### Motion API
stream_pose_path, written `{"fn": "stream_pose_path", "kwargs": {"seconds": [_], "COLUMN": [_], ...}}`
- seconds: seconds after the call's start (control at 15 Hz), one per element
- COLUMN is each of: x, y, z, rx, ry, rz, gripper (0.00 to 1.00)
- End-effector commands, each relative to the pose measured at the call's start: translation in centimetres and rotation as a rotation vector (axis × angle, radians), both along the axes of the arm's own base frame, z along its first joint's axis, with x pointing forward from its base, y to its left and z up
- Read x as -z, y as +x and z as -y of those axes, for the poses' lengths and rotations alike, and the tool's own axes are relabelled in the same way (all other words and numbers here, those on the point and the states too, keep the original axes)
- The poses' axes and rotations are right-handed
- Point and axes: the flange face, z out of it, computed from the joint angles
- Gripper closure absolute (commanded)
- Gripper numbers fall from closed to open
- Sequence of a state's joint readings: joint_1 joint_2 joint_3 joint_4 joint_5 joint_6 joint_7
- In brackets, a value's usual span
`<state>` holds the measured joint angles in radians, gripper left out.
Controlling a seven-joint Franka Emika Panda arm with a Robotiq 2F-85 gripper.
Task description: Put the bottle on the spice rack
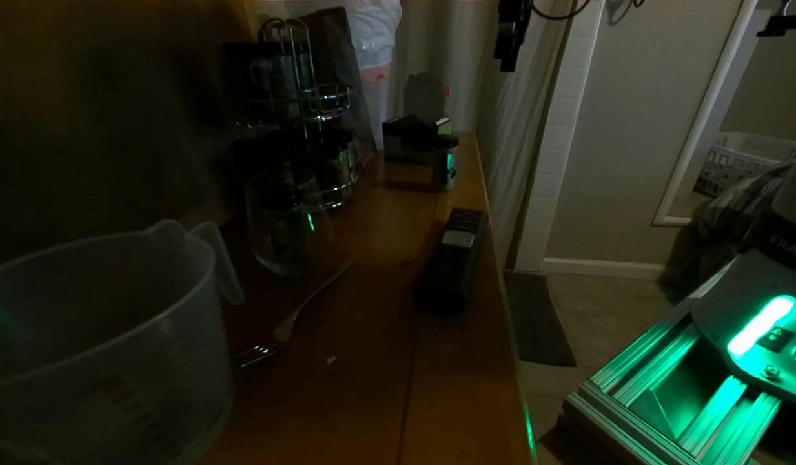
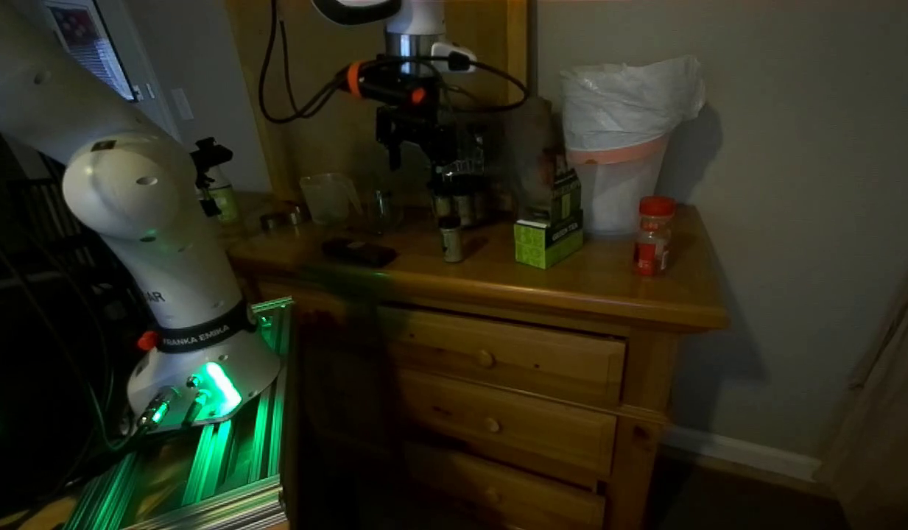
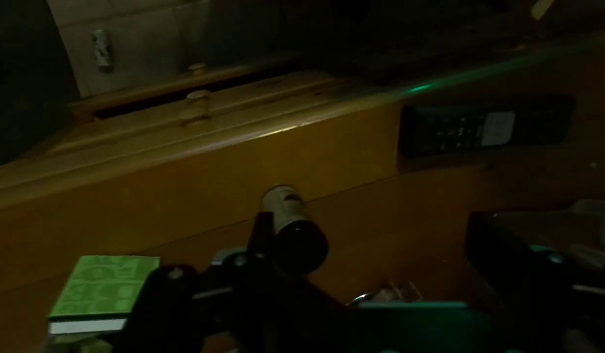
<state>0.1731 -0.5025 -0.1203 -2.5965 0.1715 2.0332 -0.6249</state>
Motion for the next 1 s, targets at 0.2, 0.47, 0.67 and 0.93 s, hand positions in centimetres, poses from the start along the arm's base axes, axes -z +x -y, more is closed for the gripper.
{"fn": "stream_pose_path", "kwargs": {"seconds": [0.2,0.47,0.67,0.93], "x": [-0.1,1.0,2.5,5.5], "y": [-0.6,0.5,1.4,2.4], "z": [-1.8,-3.2,-5.2,-7.4], "rx": [-0.049,-0.028,-0.05,-0.075], "ry": [-0.013,-0.022,-0.058,-0.09], "rz": [-0.003,0.091,0.156,0.147], "gripper": [0.0,0.0,0.0,0.0]}}
